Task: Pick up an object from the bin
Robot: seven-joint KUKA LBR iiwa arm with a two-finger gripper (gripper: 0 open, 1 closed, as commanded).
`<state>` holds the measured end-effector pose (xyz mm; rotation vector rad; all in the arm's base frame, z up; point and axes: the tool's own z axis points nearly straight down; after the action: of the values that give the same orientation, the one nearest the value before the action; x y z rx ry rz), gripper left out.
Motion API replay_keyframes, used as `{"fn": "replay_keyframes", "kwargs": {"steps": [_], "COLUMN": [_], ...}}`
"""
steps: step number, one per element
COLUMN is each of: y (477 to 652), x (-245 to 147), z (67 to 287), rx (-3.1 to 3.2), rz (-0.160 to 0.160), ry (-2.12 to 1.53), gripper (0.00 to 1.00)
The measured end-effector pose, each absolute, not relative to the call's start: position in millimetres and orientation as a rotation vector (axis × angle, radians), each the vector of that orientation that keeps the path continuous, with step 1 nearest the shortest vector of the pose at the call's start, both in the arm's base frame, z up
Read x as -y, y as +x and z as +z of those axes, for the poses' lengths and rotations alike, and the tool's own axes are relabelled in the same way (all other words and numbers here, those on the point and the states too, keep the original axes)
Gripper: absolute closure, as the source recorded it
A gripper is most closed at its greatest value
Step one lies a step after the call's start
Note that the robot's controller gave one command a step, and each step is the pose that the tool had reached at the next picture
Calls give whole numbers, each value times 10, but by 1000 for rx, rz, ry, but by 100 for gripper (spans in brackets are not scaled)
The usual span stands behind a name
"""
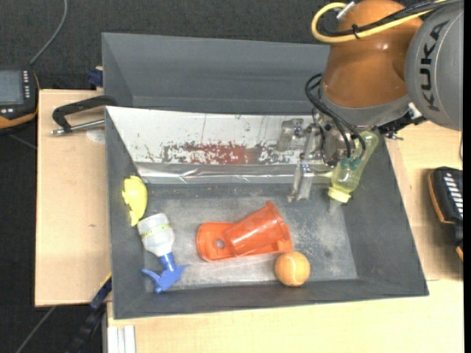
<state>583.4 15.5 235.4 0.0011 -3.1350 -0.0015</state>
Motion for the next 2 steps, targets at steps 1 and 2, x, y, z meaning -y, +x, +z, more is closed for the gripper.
{"fn": "replay_keyframes", "kwargs": {"steps": [1,2], "y": [5847,5643], "x": [-155,-306], "z": [2405,1898], "rx": [3144,3145], "rz": [-2,-2], "ry": [0,70], "gripper": [0,0]}}
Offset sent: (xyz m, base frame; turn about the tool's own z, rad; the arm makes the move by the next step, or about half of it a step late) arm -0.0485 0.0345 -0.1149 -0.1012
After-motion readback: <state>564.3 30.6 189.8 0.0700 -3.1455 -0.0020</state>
